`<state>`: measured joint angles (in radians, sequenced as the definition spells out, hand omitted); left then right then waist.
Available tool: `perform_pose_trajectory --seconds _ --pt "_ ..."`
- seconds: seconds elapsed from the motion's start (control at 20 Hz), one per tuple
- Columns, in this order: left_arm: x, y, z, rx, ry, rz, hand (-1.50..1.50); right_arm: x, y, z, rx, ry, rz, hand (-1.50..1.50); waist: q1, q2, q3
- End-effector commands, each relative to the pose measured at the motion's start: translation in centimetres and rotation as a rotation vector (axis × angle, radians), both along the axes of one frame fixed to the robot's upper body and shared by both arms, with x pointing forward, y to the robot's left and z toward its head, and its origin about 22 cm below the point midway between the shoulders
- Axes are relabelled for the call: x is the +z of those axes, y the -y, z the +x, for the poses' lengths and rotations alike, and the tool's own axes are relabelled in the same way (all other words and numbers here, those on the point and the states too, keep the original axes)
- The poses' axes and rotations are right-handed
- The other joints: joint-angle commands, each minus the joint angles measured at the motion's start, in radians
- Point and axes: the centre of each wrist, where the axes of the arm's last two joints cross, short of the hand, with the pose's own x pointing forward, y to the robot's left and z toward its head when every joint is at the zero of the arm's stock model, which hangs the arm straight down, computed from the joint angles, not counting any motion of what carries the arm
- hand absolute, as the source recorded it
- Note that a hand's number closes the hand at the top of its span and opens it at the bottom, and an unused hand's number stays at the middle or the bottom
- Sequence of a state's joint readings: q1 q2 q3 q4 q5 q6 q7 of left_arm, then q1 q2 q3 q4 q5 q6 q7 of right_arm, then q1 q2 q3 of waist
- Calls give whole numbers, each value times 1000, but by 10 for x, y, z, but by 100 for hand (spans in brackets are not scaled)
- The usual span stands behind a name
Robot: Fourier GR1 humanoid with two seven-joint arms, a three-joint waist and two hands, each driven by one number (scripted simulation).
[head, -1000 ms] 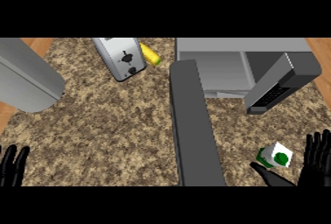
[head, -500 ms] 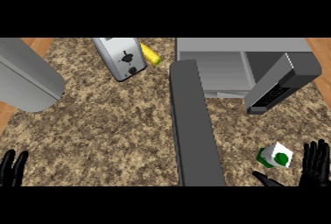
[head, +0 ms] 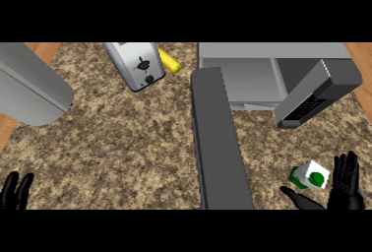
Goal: Pick up the milk, place it into the microwave and close the microwave
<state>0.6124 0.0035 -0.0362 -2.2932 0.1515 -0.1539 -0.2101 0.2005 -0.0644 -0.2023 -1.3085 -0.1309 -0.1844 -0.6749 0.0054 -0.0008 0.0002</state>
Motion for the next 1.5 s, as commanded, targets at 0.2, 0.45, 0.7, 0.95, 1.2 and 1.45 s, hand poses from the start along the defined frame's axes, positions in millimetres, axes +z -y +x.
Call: perform_pose_trajectory --seconds 0.2,0.45,0.7,0.95,1.2,1.45 --pt "2 0 -6 6 2 0 -150 -37 17 4 -119 -63 -34 -150 4 1 1" --pt "-7 -7 -3 5 -23 24 -150 -47 42 -13 -189 -132 -93 -150 1 0 0" --pt "-14 -7 -6 3 -13 1 -150 -60 56 -2 -129 -96 -12 -150 5 0 1" --pt "-1 -4 -1 4 -9 -2 -150 -64 36 -3 231 -54 169 -150 7 0 2" --pt "-4 -6 -2 -3 -7 6 -150 -59 43 16 288 87 194 150 6 0 1" --pt "1 -9 5 5 -14 0 -150 -52 26 35 27 103 -82 150 3 2 1"
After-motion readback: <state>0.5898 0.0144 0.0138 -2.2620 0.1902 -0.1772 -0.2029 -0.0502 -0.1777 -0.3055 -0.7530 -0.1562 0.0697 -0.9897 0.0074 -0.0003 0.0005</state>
